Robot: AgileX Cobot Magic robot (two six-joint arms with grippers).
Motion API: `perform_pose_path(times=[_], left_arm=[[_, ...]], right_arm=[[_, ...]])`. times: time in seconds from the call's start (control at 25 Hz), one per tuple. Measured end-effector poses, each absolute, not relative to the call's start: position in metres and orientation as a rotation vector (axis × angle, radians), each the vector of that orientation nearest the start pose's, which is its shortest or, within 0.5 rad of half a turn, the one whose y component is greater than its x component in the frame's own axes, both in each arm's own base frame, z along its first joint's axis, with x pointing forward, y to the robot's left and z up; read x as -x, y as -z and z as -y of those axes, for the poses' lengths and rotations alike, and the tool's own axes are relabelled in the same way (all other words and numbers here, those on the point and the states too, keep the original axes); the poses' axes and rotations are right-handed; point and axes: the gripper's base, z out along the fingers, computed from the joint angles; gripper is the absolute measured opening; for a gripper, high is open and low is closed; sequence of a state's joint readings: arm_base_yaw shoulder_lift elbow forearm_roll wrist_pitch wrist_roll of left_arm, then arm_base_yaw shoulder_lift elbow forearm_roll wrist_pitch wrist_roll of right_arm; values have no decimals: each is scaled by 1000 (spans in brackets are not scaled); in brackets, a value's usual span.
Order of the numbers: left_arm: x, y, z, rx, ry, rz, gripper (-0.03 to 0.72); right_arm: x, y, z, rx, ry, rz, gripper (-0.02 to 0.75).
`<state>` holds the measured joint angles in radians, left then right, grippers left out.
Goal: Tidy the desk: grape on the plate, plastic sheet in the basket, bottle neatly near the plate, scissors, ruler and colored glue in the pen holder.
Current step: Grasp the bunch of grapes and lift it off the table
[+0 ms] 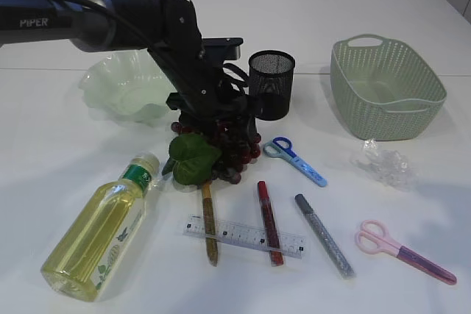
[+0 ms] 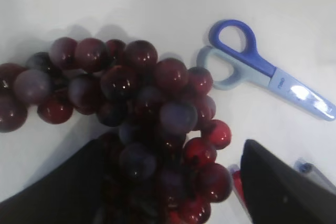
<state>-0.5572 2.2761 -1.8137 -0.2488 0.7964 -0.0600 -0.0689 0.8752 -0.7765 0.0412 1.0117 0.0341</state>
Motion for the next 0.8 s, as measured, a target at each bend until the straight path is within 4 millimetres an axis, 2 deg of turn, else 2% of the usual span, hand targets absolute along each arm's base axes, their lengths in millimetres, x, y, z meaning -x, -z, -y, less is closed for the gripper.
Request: perform_pose_path(times=[0.44,0.56,0.68,0.8], left_arm=[[-411,-133,274,-502,425,-2774,589],[-411,-132,274,-504,421,-2773,581],[-412,-132,273,-506,418,-2770,533],[-412,-132,274,-502,420,-2760,444]], right_arm=[[-152,-302,7,-151,-41,-2615,563],[-152,-302,7,-151,-41,-2615,563],[-152,-302,7,-151,-41,-2615,563],[-152,-302,7,-151,-41,-2615,563]])
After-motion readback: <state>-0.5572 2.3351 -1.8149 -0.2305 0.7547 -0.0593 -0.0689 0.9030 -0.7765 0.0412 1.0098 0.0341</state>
